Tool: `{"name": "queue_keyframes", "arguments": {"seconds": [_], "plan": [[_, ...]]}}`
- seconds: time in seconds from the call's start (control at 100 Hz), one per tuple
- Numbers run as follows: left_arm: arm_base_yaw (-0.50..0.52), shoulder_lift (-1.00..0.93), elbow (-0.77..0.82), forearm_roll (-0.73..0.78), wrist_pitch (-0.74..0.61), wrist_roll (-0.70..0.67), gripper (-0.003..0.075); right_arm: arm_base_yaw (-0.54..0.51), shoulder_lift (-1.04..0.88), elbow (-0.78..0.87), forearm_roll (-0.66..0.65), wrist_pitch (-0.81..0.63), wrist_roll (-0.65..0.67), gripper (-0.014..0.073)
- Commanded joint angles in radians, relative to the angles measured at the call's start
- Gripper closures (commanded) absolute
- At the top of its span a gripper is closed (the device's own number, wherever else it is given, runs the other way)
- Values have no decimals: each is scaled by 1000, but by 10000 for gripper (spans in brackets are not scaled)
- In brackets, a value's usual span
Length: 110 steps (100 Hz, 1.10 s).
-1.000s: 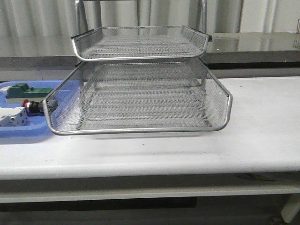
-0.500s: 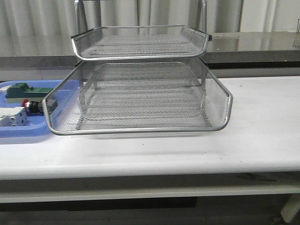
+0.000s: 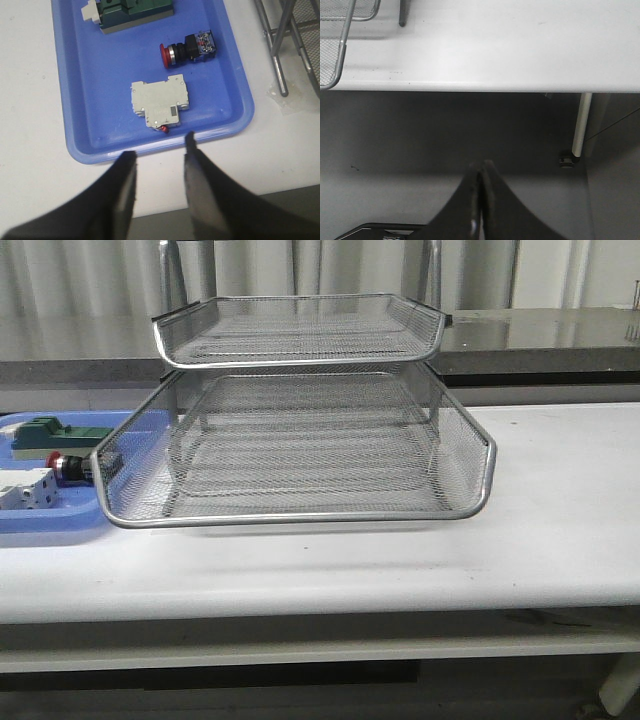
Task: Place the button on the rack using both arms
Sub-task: 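Release the tier and withdraw the right gripper upward, then lower the left gripper onto the red push button and grasp it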
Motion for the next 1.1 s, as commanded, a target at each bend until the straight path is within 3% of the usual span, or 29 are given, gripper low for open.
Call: {"name": "queue_keyframes", "arguments": {"seconds": [0.0,0.07,0.13,0.4,0.85,1.09], "plan": [[1,-28,-33,-8,-24,10,189,-4,3,-33,-20,-48,-4,660],[1,-28,-33,-8,-22,10,68,-4,3,-33,-20,-48,-4,660],[1,-28,-33,-8,-25,10,34,-4,3,-33,-20,-48,-4,660],[1,-26,-33,-39,-95,18,81,-4,3,-33,-20,-48,-4,660],[-3,194,-219,-124,-68,500,81,-4,3,-33,-20,-48,-4,660],[-3,363,-355,-126,-37,637,80,-4,3,-33,-20,-48,-4,660]]}}
